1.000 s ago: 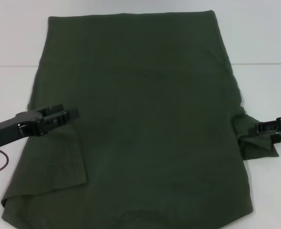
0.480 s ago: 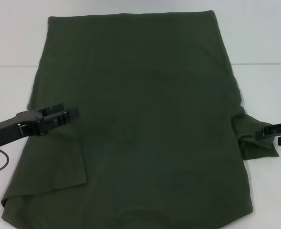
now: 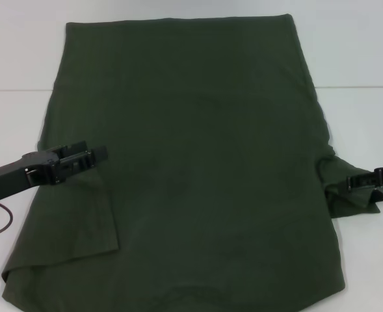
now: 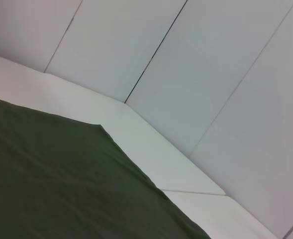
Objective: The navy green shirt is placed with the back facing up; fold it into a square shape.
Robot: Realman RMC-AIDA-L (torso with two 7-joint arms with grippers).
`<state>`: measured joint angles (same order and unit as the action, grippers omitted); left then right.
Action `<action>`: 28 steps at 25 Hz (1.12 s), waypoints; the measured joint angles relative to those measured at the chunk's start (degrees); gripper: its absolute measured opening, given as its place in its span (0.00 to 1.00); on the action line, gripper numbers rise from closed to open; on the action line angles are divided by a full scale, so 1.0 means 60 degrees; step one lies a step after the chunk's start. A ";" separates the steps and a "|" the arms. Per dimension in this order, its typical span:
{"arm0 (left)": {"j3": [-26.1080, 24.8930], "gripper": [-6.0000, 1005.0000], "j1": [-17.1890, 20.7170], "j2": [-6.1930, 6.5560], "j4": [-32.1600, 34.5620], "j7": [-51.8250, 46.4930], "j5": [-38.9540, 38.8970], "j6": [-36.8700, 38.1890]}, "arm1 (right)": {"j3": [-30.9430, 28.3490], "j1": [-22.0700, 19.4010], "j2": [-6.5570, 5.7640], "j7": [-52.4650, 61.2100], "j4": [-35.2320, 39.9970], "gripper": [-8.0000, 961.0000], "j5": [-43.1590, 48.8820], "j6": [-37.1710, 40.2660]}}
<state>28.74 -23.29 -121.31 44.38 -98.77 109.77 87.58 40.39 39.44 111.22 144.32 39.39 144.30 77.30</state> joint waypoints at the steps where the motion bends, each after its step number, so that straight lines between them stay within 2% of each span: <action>1: 0.0000 0.72 0.0000 -0.0010 0.0000 0.0007 -0.0002 -0.0014 | -0.0024 -0.0019 -0.0006 0.0000 0.0019 0.94 -0.0009 0.0119; 7: 0.0000 0.72 0.0000 -0.0025 -0.0015 0.0026 -0.0010 -0.0037 | -0.0253 -0.0170 -0.0103 0.0007 0.0092 0.92 -0.0050 0.0460; 14: 0.0001 0.72 0.0000 -0.0039 -0.0015 0.0034 -0.0015 -0.0034 | -0.0329 -0.0118 0.0004 -0.0071 0.0062 0.90 -0.0094 0.0260; 28: 0.0000 0.72 0.0009 -0.0041 -0.0015 -0.0004 -0.0033 -0.0023 | -0.0439 -0.0170 0.0036 -0.0043 -0.0010 0.87 -0.0469 0.0001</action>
<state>28.74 -23.24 -121.56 44.29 -98.79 109.57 87.44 37.76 38.42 111.44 144.07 39.33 141.49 77.31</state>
